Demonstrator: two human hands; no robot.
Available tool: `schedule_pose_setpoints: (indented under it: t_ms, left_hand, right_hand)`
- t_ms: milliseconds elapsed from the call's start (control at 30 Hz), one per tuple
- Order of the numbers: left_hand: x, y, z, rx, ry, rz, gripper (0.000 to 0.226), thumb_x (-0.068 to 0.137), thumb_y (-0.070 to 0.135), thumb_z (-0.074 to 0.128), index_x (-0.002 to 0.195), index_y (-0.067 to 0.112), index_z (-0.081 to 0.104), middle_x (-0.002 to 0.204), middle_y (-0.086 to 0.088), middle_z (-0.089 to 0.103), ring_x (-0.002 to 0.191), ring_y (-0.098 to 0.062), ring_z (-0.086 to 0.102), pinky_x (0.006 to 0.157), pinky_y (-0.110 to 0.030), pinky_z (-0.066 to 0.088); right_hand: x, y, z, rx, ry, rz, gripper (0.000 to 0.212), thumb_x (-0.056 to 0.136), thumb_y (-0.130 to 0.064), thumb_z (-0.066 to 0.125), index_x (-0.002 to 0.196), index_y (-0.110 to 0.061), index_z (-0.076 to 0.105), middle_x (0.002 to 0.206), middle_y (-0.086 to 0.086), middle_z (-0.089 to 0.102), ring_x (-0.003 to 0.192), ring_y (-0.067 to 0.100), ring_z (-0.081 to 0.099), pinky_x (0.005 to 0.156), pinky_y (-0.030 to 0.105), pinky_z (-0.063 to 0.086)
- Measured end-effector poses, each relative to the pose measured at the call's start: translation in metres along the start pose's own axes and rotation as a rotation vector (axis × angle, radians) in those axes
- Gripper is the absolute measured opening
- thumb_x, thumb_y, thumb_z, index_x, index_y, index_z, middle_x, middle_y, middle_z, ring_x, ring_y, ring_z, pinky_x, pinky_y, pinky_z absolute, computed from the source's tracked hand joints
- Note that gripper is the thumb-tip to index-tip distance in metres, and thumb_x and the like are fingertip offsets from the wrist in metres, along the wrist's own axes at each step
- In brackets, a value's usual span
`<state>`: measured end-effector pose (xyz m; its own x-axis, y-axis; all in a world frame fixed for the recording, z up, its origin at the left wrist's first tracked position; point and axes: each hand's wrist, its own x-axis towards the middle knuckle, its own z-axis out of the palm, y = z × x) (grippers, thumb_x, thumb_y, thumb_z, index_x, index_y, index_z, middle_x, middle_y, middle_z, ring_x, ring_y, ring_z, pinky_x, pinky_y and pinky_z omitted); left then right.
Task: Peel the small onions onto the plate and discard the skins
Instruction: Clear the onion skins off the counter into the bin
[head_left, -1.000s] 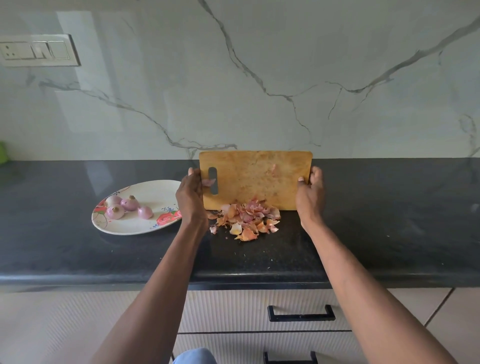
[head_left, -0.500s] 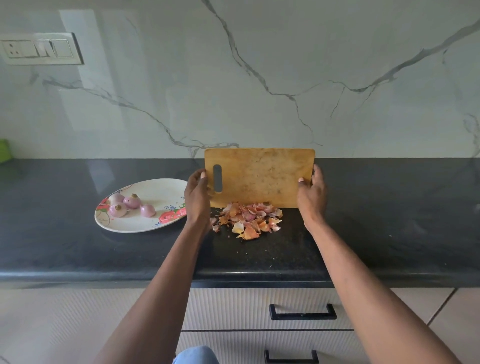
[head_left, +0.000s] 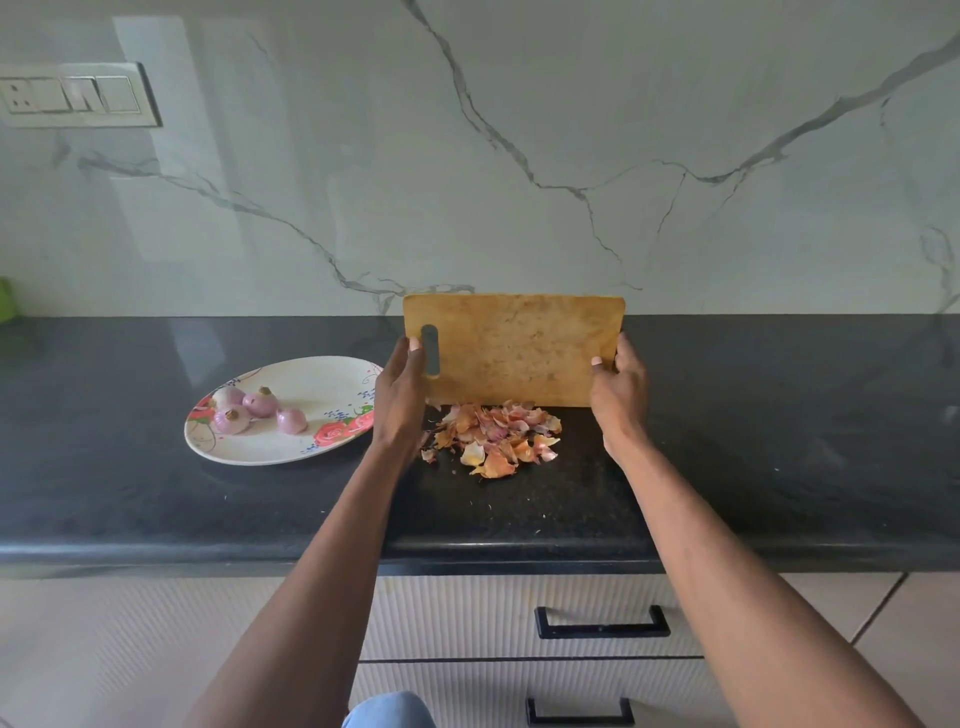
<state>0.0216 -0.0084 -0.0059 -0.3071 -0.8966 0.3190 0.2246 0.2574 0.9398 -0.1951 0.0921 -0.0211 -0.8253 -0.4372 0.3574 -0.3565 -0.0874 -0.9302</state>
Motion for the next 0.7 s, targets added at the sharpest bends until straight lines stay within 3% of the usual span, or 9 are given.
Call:
schedule_pose_setpoints:
  t_ms: [67,167,300,433,600,700]
  left_hand:
    - [0.0018,-0.0005,-0.0019,0.033,-0.013,0.019,0.058,0.102,0.058,0.039,0.15,0.027,0.047,0.146,0.003,0.056,0.133,-0.018,0.051,0.106,-0.038,0.044]
    - [0.0054,0.0003,-0.0022,0.035,-0.019,-0.025,0.052,0.106,0.051,0.035,0.151,0.027,0.045,0.147,0.001,0.054,0.135,-0.02,0.048,0.107,-0.042,0.039]
    - [0.0045,0.0015,-0.0034,0.049,-0.02,-0.002,0.049,0.107,0.045,0.036,0.15,0.023,0.045,0.147,0.0,0.054,0.134,-0.02,0.049,0.104,-0.036,0.044]
    - [0.001,0.0036,-0.0037,0.043,0.005,-0.002,0.064,0.097,0.059,0.038,0.141,0.014,0.053,0.139,-0.015,0.057,0.134,-0.038,0.046,0.11,-0.056,0.037]
    - [0.0017,0.0022,-0.006,-0.006,0.0,-0.013,0.057,0.094,0.06,0.041,0.137,0.026,0.059,0.134,0.001,0.064,0.131,-0.022,0.053,0.111,-0.045,0.04]
    - [0.001,0.0016,-0.005,0.004,-0.065,-0.032,0.056,0.095,0.061,0.04,0.142,0.033,0.053,0.142,0.007,0.059,0.136,-0.018,0.049,0.113,-0.045,0.037]
  right_hand:
    - [0.0038,0.0042,0.0007,-0.013,-0.013,-0.012,0.053,0.103,-0.01,0.05,0.153,-0.022,0.038,0.154,0.0,0.045,0.139,0.016,0.045,0.105,0.025,0.037]
    - [0.0056,0.0053,0.0014,-0.015,-0.073,0.005,0.061,0.101,-0.008,0.05,0.156,-0.023,0.03,0.157,0.0,0.041,0.141,0.018,0.043,0.109,0.026,0.036]
    - [0.0023,0.0023,0.0001,-0.064,-0.092,-0.003,0.063,0.103,-0.007,0.048,0.158,-0.023,0.023,0.16,-0.001,0.034,0.141,0.019,0.041,0.1,0.022,0.034]
    - [0.0019,0.002,-0.0009,-0.113,-0.074,-0.019,0.064,0.103,-0.007,0.048,0.159,-0.023,0.021,0.161,0.0,0.034,0.142,0.022,0.041,0.098,0.025,0.038]
    - [-0.0003,0.0002,-0.0004,-0.114,-0.098,-0.017,0.066,0.102,-0.004,0.047,0.159,-0.024,0.02,0.162,-0.001,0.032,0.142,0.02,0.041,0.094,0.02,0.036]
    - [-0.0004,0.0008,-0.0004,-0.15,-0.129,-0.014,0.07,0.102,-0.003,0.047,0.16,-0.025,0.015,0.163,-0.001,0.028,0.142,0.022,0.04,0.092,0.021,0.035]
